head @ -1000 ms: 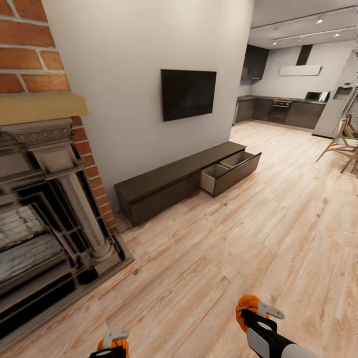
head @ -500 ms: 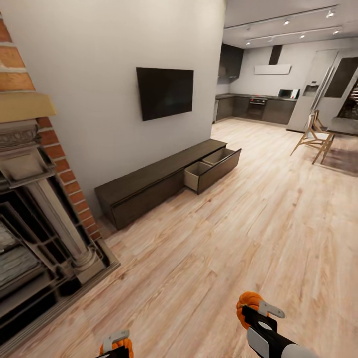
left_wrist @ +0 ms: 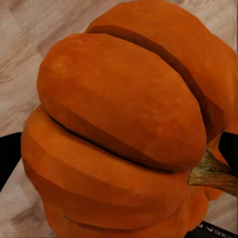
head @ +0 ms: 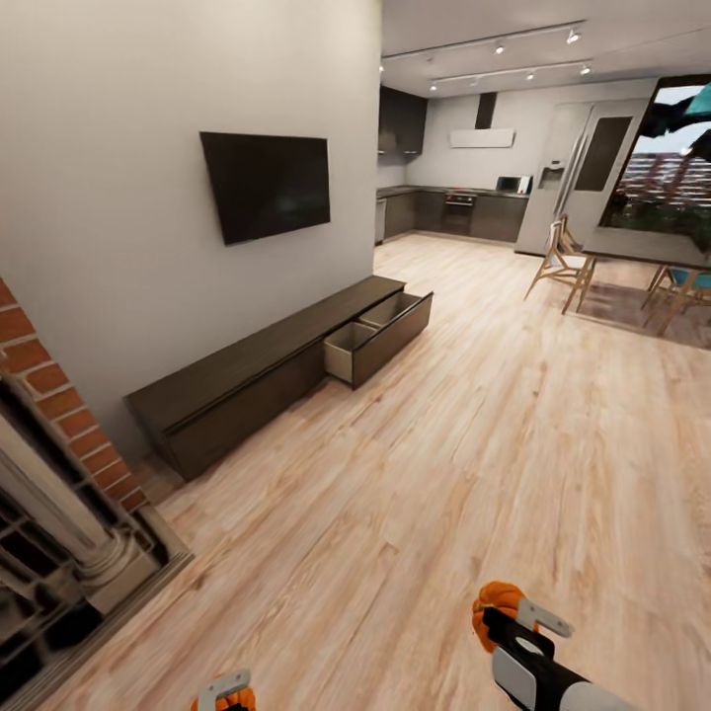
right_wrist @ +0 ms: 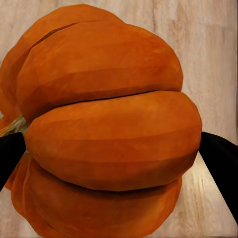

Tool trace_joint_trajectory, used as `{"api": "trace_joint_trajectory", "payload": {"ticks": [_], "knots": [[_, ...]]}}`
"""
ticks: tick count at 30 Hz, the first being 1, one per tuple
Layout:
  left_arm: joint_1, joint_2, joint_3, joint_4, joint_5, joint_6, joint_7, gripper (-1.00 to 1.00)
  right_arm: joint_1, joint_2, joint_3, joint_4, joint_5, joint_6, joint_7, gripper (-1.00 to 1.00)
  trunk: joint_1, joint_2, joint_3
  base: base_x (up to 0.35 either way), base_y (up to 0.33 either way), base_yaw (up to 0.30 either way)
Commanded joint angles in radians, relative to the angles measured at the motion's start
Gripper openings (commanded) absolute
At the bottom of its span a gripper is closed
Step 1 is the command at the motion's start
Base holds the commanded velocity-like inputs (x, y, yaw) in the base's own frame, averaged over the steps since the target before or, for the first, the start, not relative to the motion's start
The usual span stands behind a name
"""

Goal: Place each of the two pumpkins and all three candles from the living room inside a cabinet in the living room (use any cabinet), then make sure every cabinet is closed, and position the cauldron so it is next to a table in the living room.

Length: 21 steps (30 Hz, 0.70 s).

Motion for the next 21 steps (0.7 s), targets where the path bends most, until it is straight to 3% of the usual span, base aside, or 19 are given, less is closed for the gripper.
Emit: {"api": "trace_joint_trajectory", "payload": {"ticks": [1, 5, 8, 21], "knots": [[0.0, 0.001, -0.007, -0.001, 0.007, 0.001, 0.007, -1.0, -0.001, -0.001, -0.007, -0.003, -0.007, -0.004, -0.005, -1.0, 0.001, -0.001, -0.001, 0.3, -0.122, -0.278], [0.0, 0.001, -0.007, -0.001, 0.007, 0.001, 0.007, -1.0, -0.001, -0.004, -0.093, -0.005, -0.007, -0.001, -0.005, -1.0, 0.001, -0.001, 0.0, 0.302, -0.123, -0.275], [0.0, 0.0, -0.007, -0.001, 0.007, 0.001, 0.007, -1.0, -0.001, -0.004, -0.129, -0.006, -0.007, 0.002, -0.005, -1.0, 0.001, -0.001, 0.002, 0.303, -0.133, -0.263], [0.0, -0.001, -0.008, -0.001, 0.007, 0.001, 0.007, -1.0, -0.001, 0.0, -0.142, -0.007, -0.007, 0.001, -0.002, -1.0, 0.001, -0.001, 0.009, 0.303, -0.165, -0.269]]}}
